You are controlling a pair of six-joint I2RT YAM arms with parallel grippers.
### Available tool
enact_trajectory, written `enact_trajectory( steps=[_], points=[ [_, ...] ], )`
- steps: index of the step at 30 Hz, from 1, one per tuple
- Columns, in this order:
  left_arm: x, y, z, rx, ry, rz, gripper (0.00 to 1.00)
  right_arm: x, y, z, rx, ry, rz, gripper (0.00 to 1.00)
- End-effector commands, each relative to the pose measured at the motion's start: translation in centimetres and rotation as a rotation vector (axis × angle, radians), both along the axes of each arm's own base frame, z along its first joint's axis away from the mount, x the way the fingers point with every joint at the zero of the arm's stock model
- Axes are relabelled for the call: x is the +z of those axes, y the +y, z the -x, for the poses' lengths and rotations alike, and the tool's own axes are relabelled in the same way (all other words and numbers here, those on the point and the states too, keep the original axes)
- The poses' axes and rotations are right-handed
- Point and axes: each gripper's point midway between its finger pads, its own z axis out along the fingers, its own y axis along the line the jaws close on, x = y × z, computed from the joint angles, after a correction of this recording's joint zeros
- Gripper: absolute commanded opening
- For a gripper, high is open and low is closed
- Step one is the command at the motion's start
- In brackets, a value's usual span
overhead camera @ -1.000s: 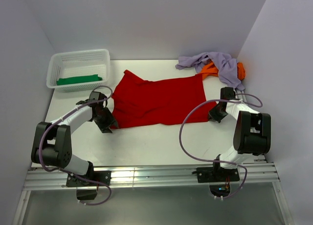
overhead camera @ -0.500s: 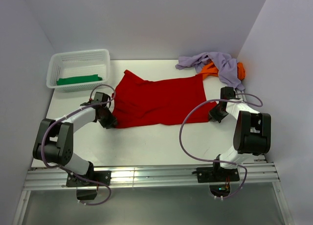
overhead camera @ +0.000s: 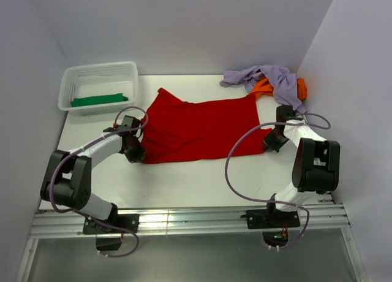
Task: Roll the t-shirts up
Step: Fold the tshirt
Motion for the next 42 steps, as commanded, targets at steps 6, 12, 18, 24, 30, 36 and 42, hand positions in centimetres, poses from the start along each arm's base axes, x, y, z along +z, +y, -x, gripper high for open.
enact_trajectory(
  steps=[6, 12, 18, 24, 30, 36, 42],
  points=[
    [13.1, 2.1, -3.2, 0.025, -0.192, -0.115, 0.00, 3.2, 3.8, -3.4, 0.191, 0.039, 0.035, 0.00],
    [20.5, 1.7, -5.8, 0.037, -0.339, -0.087, 0.00, 8.8, 6.8, -7.3, 0.253, -0.076, 0.003, 0.00],
    [22.3, 1.9, -6.2, 0.030, -0.370, -0.085, 0.00, 8.6, 5.1, -4.9, 0.236, -0.045, -0.001, 0.00],
    [23.9, 2.3, -6.7, 0.034, -0.382, -0.076, 0.01, 7.9, 5.2, -1.7, 0.255, -0.008, -0.010, 0.00],
    [25.7, 2.1, -9.2, 0.022, -0.417, -0.052, 0.00, 10.6, 5.1, -4.3, 0.270, -0.042, 0.000, 0.00],
    [33.2, 2.0, -12.3, 0.010, -0.561, -0.056, 0.00, 11.9, 5.3, -6.2, 0.290, -0.042, -0.009, 0.00],
    [36.3, 2.6, -12.5, 0.018, -0.639, -0.079, 0.00, 8.8, 6.5, -3.9, 0.312, 0.031, -0.070, 0.00]
  ],
)
